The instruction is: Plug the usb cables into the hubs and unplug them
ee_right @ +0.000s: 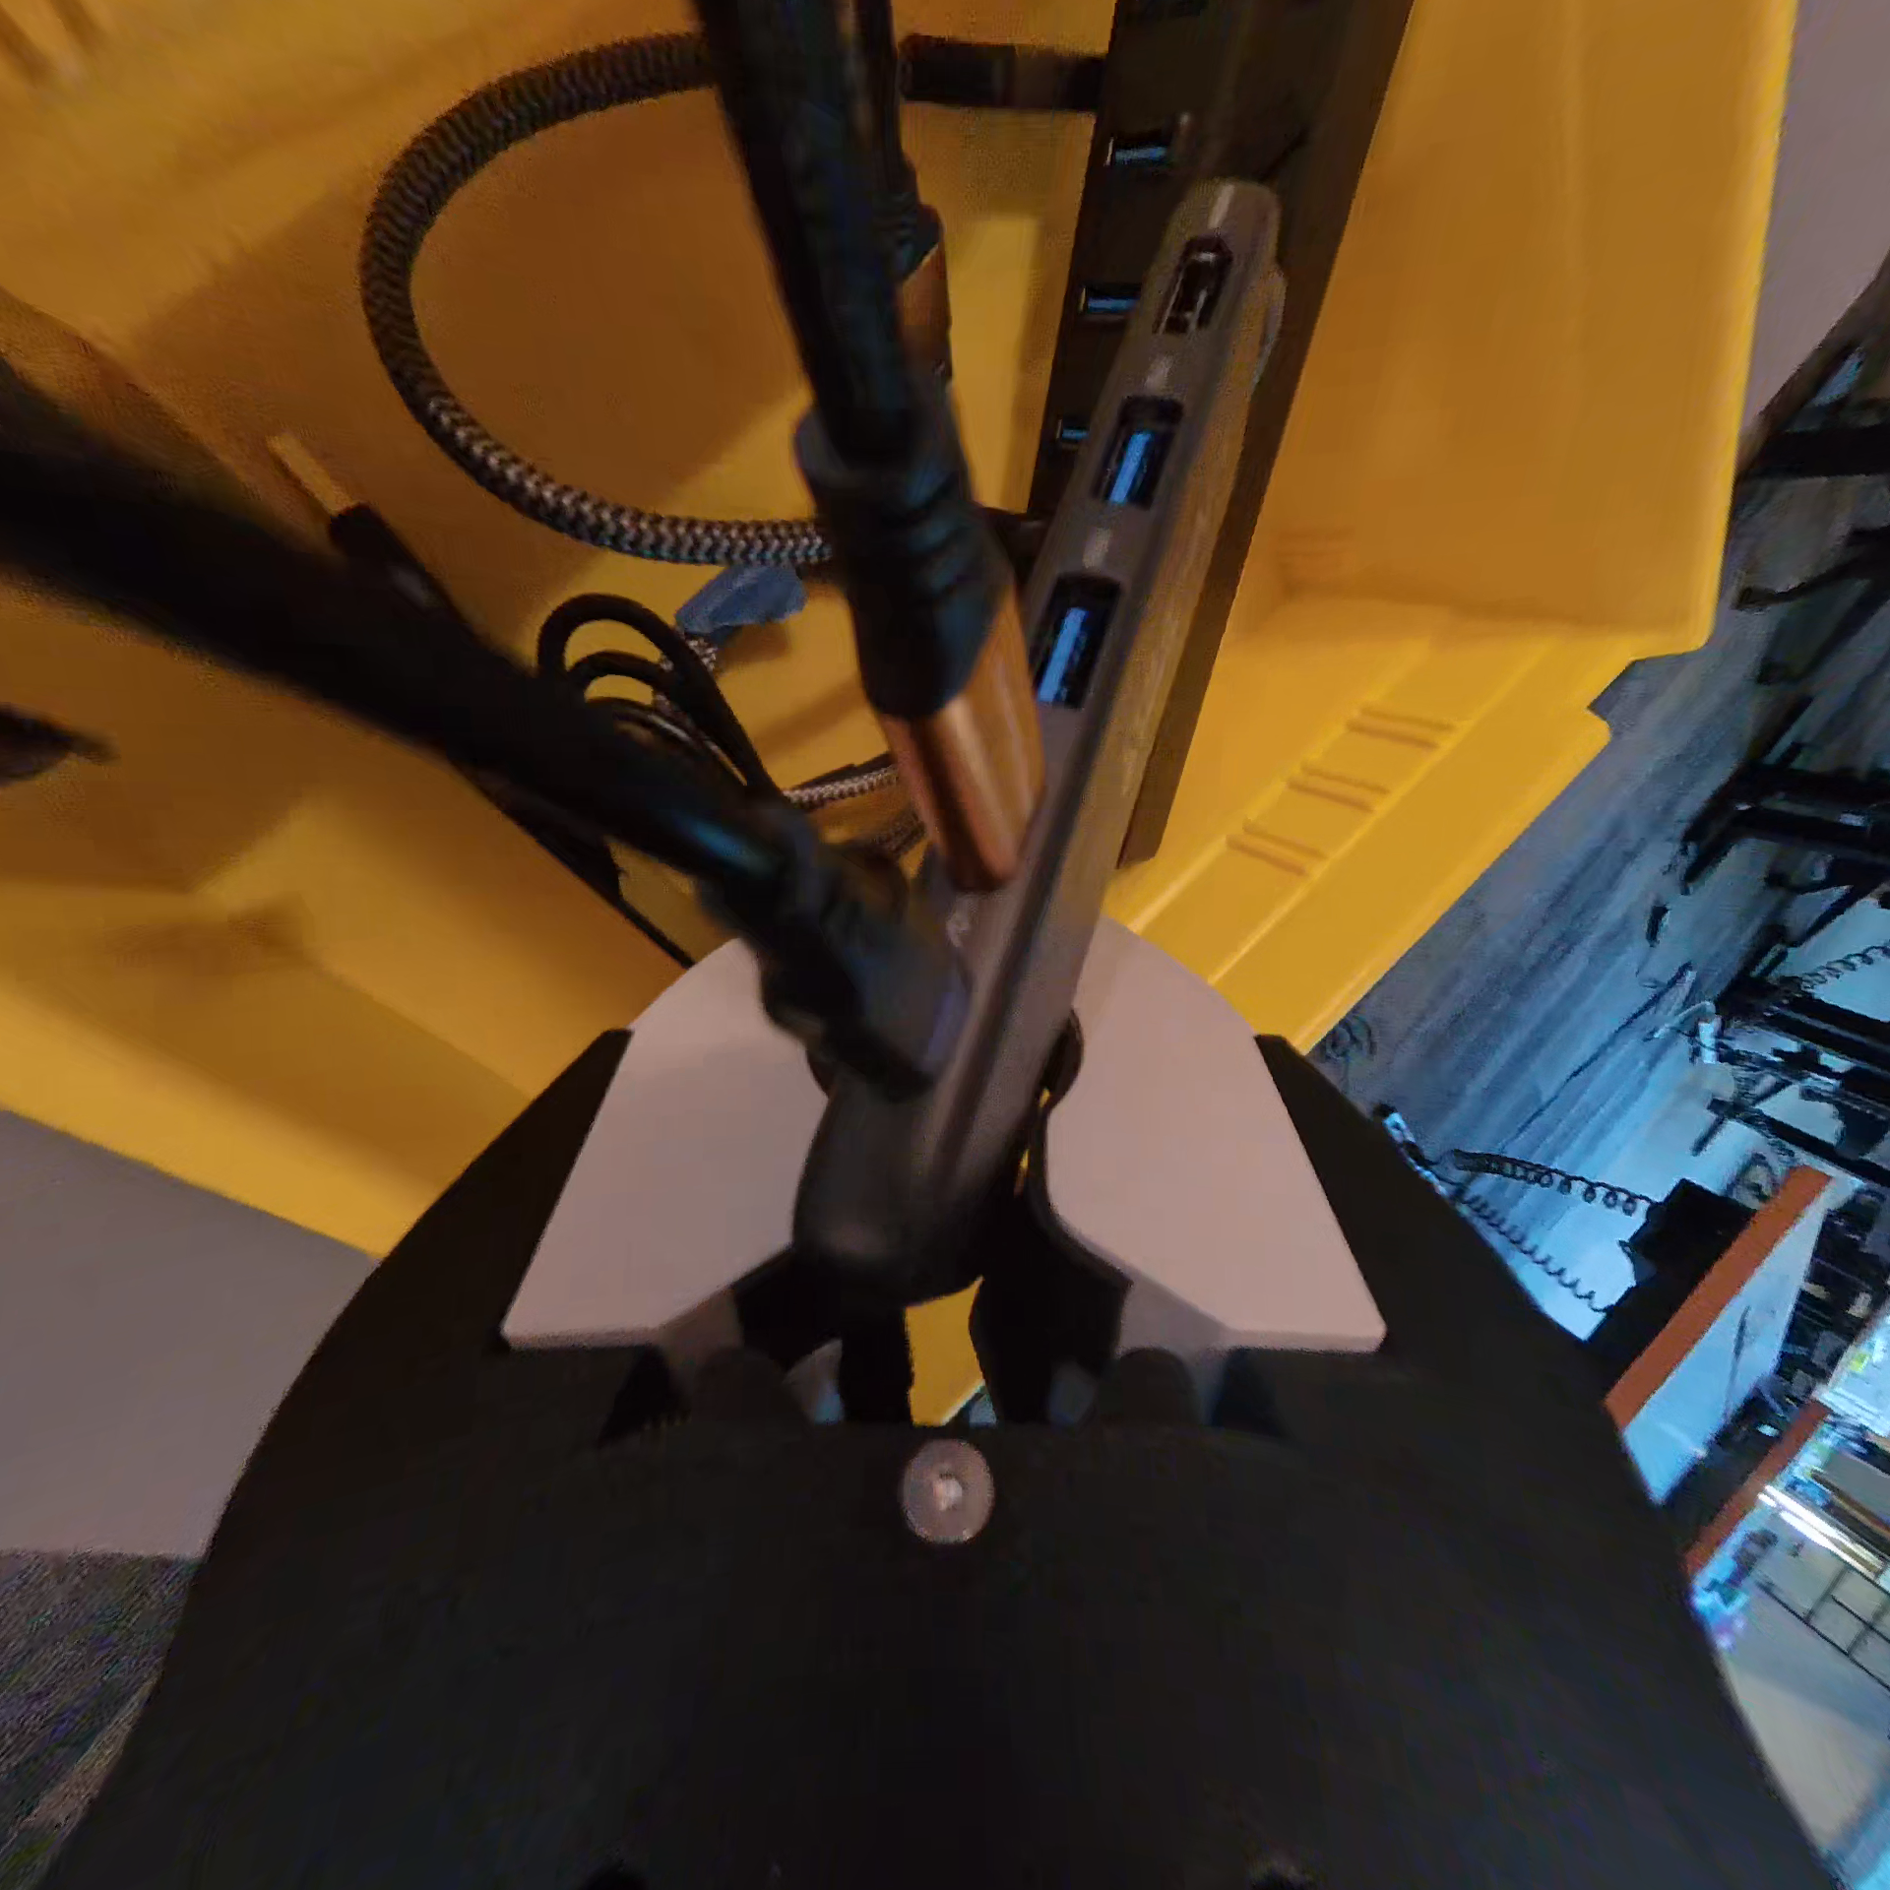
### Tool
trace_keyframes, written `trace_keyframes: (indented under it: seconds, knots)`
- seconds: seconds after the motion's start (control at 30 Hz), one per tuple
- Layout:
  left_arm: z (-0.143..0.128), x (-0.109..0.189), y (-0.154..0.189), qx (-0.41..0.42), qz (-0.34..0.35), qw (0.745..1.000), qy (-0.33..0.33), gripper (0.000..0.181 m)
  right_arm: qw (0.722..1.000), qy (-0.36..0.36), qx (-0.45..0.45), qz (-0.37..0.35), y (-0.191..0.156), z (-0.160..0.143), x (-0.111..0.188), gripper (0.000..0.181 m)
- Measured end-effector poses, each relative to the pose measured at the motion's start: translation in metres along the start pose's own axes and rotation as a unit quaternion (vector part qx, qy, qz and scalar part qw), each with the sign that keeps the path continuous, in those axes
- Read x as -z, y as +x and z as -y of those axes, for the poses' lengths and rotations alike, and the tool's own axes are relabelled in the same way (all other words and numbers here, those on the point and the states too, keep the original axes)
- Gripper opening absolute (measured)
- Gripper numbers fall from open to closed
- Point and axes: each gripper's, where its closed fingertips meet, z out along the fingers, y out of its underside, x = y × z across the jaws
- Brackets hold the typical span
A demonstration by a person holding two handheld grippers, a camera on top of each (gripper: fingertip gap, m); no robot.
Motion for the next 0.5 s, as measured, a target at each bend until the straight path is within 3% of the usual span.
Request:
trace_keyframes:
  seconds: [0.17, 0.23, 0.37, 0.5]
  knots:
    - [0.0, 0.0, -0.001, 0.004, 0.0, 1.0, 0.0, 0.033, 0.998, -0.035, 0.013, 0.053, -0.001, -0.012, 0.017, 0.04]
    - [0.0, 0.0, -0.001, 0.005, 0.0, 1.0, 0.0, 0.033, 0.994, -0.069, 0.035, 0.083, -0.005, -0.021, 0.023, 0.05]
    - [0.0, 0.0, -0.001, 0.006, 0.0, 1.0, 0.001, 0.033, 0.978, -0.156, 0.05, 0.126, -0.013, -0.04, 0.028, 0.05]
    - [0.001, 0.001, -0.002, 0.007, 0.0, 1.0, 0.001, 0.033, 0.985, -0.104, 0.026, 0.133, -0.015, -0.028, 0.031, 0.05]
